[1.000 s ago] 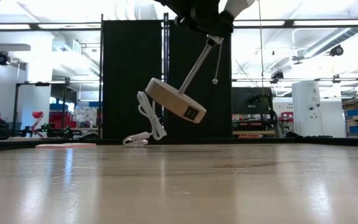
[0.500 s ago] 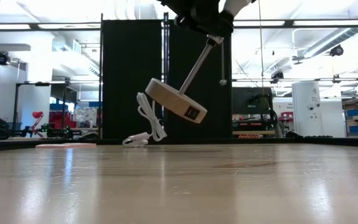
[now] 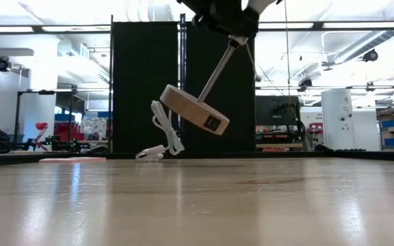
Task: Screw lightbulb
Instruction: Remove the light bulb from the lamp
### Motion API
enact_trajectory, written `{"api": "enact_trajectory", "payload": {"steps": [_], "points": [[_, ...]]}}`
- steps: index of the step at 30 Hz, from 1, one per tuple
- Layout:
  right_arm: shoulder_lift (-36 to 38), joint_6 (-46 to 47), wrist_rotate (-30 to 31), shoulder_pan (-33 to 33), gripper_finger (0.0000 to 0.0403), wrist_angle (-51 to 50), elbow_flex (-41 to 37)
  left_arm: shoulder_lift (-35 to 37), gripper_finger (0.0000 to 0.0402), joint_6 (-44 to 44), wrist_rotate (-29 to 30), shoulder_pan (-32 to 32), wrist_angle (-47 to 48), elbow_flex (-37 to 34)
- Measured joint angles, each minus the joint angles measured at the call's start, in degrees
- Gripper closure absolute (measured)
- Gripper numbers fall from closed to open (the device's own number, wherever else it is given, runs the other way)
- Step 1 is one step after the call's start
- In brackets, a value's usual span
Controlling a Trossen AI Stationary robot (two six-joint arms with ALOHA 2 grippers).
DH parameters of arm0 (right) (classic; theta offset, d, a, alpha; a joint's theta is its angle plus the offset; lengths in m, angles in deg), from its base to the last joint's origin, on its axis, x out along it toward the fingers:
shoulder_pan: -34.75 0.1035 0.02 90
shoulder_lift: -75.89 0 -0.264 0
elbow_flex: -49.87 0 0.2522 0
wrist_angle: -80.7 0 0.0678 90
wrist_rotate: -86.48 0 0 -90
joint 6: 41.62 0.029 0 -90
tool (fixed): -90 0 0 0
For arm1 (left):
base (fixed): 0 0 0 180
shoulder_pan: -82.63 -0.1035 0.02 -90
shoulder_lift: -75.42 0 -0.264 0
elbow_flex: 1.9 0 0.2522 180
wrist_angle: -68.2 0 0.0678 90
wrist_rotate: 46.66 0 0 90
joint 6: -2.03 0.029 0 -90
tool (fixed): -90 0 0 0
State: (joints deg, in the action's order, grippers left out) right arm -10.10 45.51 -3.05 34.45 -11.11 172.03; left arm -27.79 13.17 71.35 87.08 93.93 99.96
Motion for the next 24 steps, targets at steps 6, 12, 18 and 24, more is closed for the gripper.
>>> {"api": "enact_trajectory", "payload": {"steps": [6,12,18,24], "points": [[0.0,2.2,-0.2,0.0,0.0057,-2.5,0.0,0.2,0.0238,0.0,0.0,0.0,-0.2,0.0],[0.0,2.4,0.5,0.0,0.0075,-0.3,0.0,0.2,0.0238,0.3,0.1,0.0,-0.2,0.0],[0.1,2.2,0.6,0.0,0.0131,-0.2,0.0,0.2,0.0238,0.4,0.0,0.0,-0.4,0.0],[0.1,0.2,1.0,0.0,0.0154,-0.1,0.0,0.2,0.0238,0.4,0.0,0.0,-0.5,0.0]]}}
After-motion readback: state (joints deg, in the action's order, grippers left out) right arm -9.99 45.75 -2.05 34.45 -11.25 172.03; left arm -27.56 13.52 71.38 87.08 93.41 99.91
